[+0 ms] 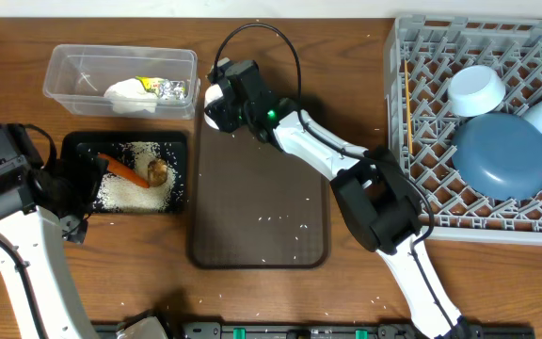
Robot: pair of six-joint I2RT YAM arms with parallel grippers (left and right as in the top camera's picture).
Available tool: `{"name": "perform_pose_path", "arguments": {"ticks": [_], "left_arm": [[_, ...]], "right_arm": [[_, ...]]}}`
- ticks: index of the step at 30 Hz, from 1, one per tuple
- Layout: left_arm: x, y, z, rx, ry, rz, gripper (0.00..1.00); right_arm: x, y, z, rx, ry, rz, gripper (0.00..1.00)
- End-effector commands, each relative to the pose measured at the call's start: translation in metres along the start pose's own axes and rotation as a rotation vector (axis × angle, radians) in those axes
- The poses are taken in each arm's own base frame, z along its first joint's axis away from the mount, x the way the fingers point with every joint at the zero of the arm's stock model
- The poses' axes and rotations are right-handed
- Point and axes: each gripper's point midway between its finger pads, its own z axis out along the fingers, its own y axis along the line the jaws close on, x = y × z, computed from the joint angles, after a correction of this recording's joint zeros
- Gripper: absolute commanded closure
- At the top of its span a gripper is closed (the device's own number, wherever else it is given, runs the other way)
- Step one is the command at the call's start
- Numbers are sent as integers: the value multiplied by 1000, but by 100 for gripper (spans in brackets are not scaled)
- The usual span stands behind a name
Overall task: Sort waste into correct bins and load items into the dishwasher rack
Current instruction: 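Carry the white cup into the rack's right side and release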
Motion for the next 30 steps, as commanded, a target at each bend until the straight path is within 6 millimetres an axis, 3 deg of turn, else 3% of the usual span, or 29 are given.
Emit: {"name": "perform_pose_path", "arguments": {"ticks": [1, 6, 10, 13, 16, 19, 22, 27, 30], "left_arm": [[0, 2, -2, -5, -7, -13, 2], [0, 2, -2, -4, -6, -13, 2], [0, 2, -2, -4, -6, -13, 2], [0, 2, -2, -4, -6, -13, 2], [0, 2, -2, -5, -7, -13, 2], [0, 2, -2, -4, -6, -13, 2], [0, 2, -2, -4, -6, -13, 2], [0, 2, -2, -4, -6, -13, 2], [0, 2, -2, -4, -6, -13, 2]], "right_arm": [[-31, -15, -20, 17, -57, 58, 47], [-69, -49, -64, 65, -115, 92, 49], [-101, -96, -120, 142, -174, 138, 49], [-117, -148, -176, 272, -210, 191, 50], [-119, -206, -231, 434, -230, 250, 50], [-103, -268, -286, 615, -211, 293, 49], [-63, -334, -338, 786, -136, 359, 47], [10, -410, -405, 945, -27, 518, 46], [51, -444, -442, 1009, 9, 614, 47]]}}
